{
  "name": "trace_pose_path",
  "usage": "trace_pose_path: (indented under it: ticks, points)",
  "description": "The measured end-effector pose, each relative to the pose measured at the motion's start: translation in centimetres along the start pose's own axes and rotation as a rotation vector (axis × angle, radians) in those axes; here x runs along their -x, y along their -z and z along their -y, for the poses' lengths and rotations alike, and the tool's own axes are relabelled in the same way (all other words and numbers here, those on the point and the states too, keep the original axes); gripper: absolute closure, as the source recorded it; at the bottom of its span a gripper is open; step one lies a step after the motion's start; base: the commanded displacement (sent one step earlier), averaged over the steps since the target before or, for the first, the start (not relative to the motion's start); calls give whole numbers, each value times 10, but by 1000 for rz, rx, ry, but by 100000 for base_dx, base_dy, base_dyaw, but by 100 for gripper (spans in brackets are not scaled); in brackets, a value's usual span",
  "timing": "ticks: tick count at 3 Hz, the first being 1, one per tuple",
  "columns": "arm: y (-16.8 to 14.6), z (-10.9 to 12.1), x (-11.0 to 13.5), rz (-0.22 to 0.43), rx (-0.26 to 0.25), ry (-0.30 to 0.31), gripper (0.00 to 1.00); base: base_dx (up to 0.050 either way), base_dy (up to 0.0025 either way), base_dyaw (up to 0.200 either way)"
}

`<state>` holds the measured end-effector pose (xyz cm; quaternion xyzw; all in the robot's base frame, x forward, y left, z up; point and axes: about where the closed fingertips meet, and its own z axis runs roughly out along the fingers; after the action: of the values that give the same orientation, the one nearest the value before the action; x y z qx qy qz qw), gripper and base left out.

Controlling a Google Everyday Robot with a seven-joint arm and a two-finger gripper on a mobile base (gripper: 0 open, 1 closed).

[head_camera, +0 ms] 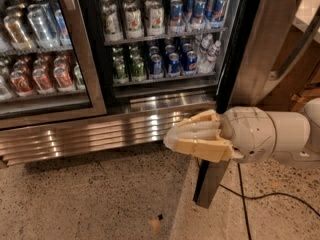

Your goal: Open right fridge door

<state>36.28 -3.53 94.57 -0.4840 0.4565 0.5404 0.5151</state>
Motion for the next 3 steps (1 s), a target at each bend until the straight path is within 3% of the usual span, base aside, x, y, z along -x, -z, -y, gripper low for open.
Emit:
trace_pose_path:
  ticks: [1, 2, 3]
  points:
    - [0, 0, 0, 0, 0, 0, 100, -4981, -8, 18]
    - [0, 0, 0, 0, 0, 0, 100, 0, 0, 0]
    - [0, 0, 0, 0, 0, 0, 81, 0, 0, 0]
